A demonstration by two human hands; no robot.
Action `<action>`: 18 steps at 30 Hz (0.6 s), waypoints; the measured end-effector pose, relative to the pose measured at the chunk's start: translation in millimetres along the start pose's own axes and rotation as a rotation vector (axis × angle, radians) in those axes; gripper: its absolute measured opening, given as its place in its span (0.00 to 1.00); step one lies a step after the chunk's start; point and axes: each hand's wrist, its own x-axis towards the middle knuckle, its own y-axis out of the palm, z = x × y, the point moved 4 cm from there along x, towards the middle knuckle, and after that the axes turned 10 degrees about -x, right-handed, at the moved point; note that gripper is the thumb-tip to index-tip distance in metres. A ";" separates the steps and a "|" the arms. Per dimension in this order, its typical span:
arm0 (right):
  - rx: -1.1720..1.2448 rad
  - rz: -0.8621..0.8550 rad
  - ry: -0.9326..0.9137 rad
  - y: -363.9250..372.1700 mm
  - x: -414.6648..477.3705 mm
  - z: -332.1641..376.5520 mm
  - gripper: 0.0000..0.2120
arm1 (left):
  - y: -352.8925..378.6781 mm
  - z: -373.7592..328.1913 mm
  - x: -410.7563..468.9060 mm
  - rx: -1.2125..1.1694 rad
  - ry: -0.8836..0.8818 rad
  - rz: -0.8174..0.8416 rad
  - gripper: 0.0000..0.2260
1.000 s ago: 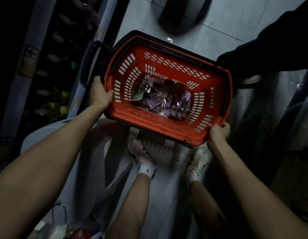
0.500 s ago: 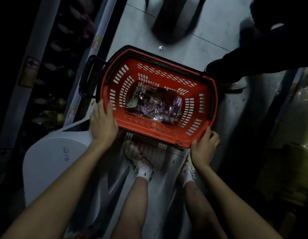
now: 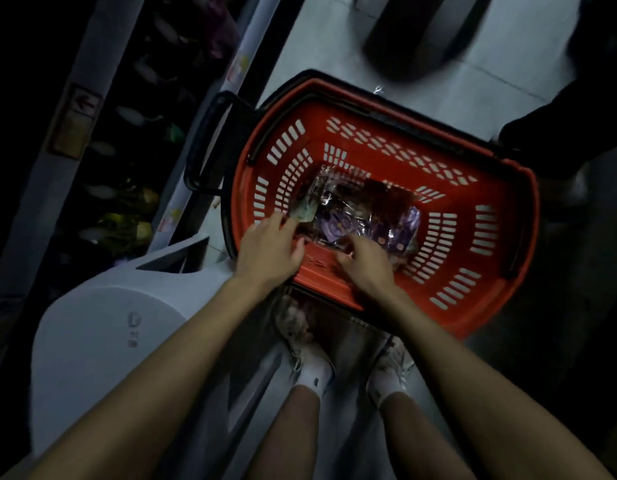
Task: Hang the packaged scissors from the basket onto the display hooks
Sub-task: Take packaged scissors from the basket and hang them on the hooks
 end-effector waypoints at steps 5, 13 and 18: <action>-0.152 -0.087 -0.062 27.8 75.8 21.3 0.18 | 18.0 2.6 31.1 0.032 -0.099 0.131 0.20; -0.325 -0.297 0.000 35.0 128.5 -5.6 0.26 | 72.7 1.2 102.0 0.144 -0.193 0.197 0.23; -0.381 -0.283 -0.013 37.1 140.8 -20.2 0.21 | 100.8 6.9 134.7 0.224 -0.265 0.260 0.27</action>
